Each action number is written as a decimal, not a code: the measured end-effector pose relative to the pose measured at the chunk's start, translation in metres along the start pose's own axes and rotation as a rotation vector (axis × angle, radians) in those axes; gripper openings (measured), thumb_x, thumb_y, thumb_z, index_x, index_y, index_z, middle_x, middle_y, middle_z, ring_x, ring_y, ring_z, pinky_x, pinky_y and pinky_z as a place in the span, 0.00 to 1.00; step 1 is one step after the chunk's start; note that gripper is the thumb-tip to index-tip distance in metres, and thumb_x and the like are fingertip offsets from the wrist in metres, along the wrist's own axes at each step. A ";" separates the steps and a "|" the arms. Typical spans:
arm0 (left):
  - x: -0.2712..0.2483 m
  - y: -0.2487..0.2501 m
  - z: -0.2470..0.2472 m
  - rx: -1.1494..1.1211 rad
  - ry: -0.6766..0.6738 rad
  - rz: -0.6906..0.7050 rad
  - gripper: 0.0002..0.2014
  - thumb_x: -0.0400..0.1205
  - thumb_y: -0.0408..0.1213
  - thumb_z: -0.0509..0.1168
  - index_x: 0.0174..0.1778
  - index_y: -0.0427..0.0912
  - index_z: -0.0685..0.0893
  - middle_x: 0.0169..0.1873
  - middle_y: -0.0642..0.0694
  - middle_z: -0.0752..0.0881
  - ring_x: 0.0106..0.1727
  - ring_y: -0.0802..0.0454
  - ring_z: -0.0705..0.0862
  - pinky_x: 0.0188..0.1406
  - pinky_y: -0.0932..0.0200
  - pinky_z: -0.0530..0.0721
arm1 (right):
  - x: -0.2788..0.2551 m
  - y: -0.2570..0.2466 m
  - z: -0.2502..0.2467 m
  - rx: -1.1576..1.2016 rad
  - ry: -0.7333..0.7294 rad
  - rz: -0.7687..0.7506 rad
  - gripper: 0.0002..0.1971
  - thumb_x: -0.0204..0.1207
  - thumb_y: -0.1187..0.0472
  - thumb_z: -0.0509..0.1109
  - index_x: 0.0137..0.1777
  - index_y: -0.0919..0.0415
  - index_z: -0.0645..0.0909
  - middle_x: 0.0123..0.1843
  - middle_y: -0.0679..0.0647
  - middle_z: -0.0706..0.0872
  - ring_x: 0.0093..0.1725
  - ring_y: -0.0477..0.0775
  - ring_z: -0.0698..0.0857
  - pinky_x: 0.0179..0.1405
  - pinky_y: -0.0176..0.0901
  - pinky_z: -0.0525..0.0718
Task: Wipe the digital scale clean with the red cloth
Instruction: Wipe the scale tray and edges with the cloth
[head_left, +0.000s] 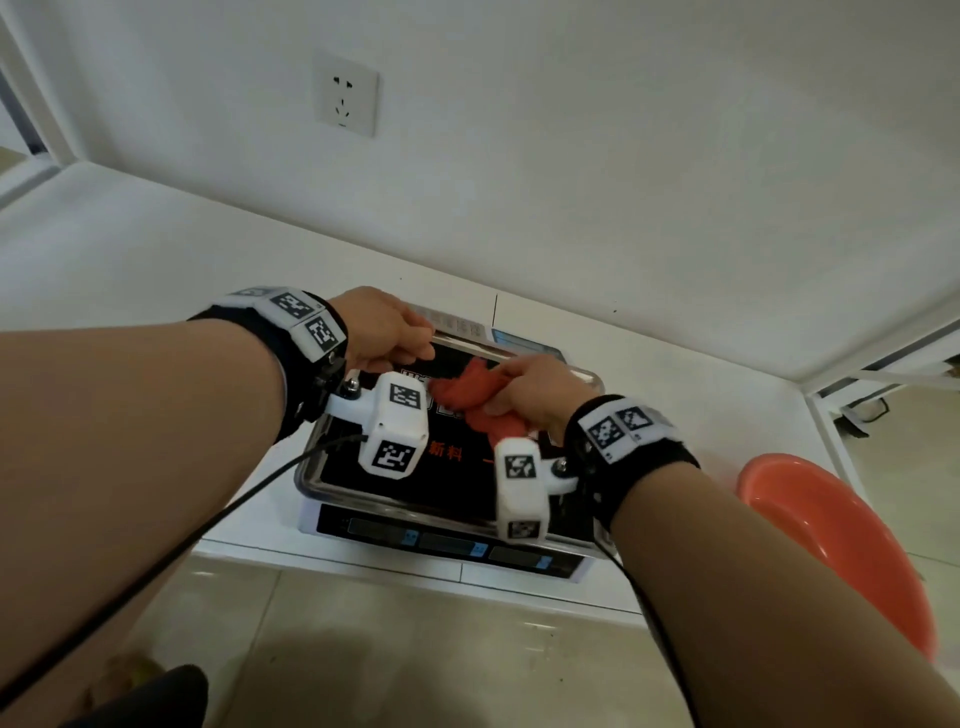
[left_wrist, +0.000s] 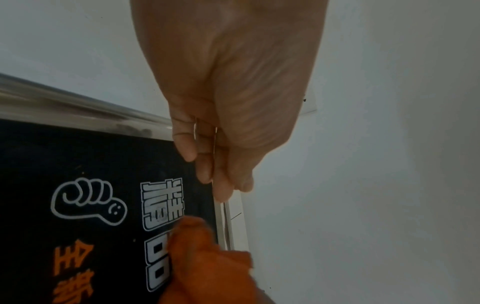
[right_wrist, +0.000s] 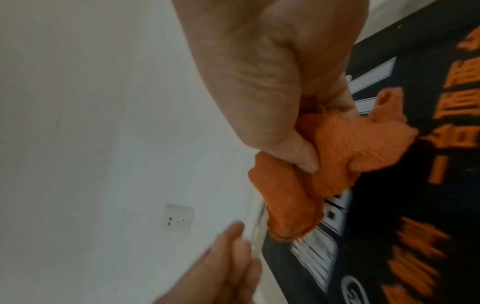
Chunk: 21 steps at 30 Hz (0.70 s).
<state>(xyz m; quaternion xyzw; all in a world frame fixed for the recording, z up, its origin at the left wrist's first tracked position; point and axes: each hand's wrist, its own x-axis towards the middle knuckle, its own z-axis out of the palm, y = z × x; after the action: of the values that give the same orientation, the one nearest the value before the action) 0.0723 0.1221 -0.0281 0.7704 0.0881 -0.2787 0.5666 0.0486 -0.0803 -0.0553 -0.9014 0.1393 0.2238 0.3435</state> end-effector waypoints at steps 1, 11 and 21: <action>0.000 0.000 -0.002 0.020 0.026 0.015 0.13 0.80 0.39 0.67 0.59 0.41 0.84 0.46 0.46 0.91 0.47 0.55 0.85 0.39 0.63 0.79 | 0.004 -0.001 -0.005 0.022 0.052 -0.005 0.14 0.60 0.70 0.81 0.44 0.54 0.91 0.46 0.58 0.94 0.48 0.62 0.93 0.51 0.61 0.92; -0.001 -0.018 -0.034 0.487 0.223 -0.054 0.18 0.79 0.34 0.65 0.65 0.32 0.82 0.63 0.35 0.84 0.64 0.39 0.83 0.64 0.48 0.82 | 0.006 0.030 -0.027 -0.262 0.331 0.184 0.10 0.72 0.65 0.71 0.50 0.61 0.90 0.47 0.61 0.92 0.48 0.63 0.90 0.45 0.45 0.87; 0.000 -0.027 -0.037 0.406 0.116 -0.151 0.19 0.82 0.28 0.61 0.70 0.35 0.78 0.65 0.37 0.83 0.61 0.43 0.85 0.62 0.50 0.85 | 0.004 -0.036 0.038 -0.223 0.047 -0.096 0.12 0.68 0.66 0.76 0.47 0.50 0.91 0.41 0.52 0.93 0.42 0.56 0.92 0.38 0.45 0.89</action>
<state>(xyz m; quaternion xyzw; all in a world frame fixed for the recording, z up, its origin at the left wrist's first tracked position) 0.0723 0.1650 -0.0429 0.8747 0.1201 -0.2873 0.3715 0.0548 -0.0290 -0.0621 -0.9446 0.0782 0.2001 0.2480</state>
